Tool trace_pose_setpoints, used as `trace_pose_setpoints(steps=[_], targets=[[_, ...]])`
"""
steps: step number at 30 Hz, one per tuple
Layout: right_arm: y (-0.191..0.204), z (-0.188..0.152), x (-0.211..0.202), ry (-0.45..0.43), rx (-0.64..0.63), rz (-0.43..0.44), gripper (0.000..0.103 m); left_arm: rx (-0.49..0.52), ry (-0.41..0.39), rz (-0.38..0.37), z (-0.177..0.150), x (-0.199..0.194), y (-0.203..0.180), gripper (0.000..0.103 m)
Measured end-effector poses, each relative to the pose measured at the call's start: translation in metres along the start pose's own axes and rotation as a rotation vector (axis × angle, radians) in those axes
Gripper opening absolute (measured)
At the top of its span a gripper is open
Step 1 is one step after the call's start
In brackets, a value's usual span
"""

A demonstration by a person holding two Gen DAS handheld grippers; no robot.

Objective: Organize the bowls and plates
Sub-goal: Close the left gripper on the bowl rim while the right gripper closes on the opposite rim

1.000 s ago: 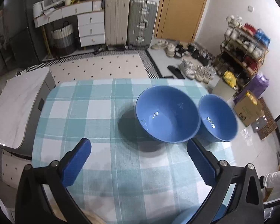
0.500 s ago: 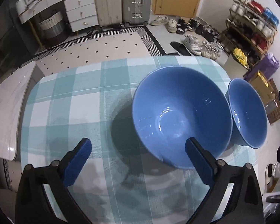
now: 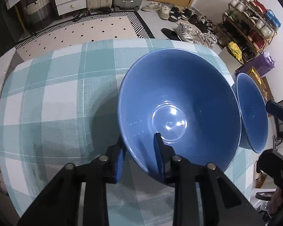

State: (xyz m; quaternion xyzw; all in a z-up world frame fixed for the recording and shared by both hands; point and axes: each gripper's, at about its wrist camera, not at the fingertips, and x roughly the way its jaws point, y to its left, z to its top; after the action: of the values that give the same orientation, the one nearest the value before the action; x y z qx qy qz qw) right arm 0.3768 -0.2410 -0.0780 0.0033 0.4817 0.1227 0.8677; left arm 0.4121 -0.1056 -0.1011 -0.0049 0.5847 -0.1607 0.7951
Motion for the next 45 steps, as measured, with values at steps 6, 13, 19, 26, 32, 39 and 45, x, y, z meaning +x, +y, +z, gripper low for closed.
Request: trace_pose_setpoints(steps=[6, 13, 19, 26, 32, 39, 45], targets=[[-0.003, -0.002, 0.009, 0.025, 0.019, 0.005, 0.102, 0.018, 0.021, -0.002, 0.0, -0.001, 0.0, 0.014], [-0.004, -0.002, 0.008, 0.042, 0.029, 0.014, 0.102, 0.046, 0.053, 0.023, -0.006, -0.005, 0.007, 0.013], [-0.003, -0.003, 0.008, 0.069, 0.037, 0.019, 0.102, 0.087, 0.072, 0.04, -0.014, -0.01, 0.015, 0.013], [0.003, -0.003, 0.016, 0.114, 0.051, 0.037, 0.102, 0.101, 0.081, 0.059, -0.028, -0.018, 0.026, 0.014], [0.02, 0.0, 0.029, 0.148, 0.033, 0.013, 0.102, 0.109, 0.079, 0.085, -0.037, -0.023, 0.033, 0.014], [0.03, -0.001, 0.05, 0.195, 0.022, 0.011, 0.093, 0.117, 0.074, 0.1, -0.046, -0.029, 0.041, 0.014], [0.04, -0.002, 0.058, 0.2, -0.006, -0.019, 0.083, 0.117, 0.075, 0.102, -0.047, -0.031, 0.047, 0.014]])
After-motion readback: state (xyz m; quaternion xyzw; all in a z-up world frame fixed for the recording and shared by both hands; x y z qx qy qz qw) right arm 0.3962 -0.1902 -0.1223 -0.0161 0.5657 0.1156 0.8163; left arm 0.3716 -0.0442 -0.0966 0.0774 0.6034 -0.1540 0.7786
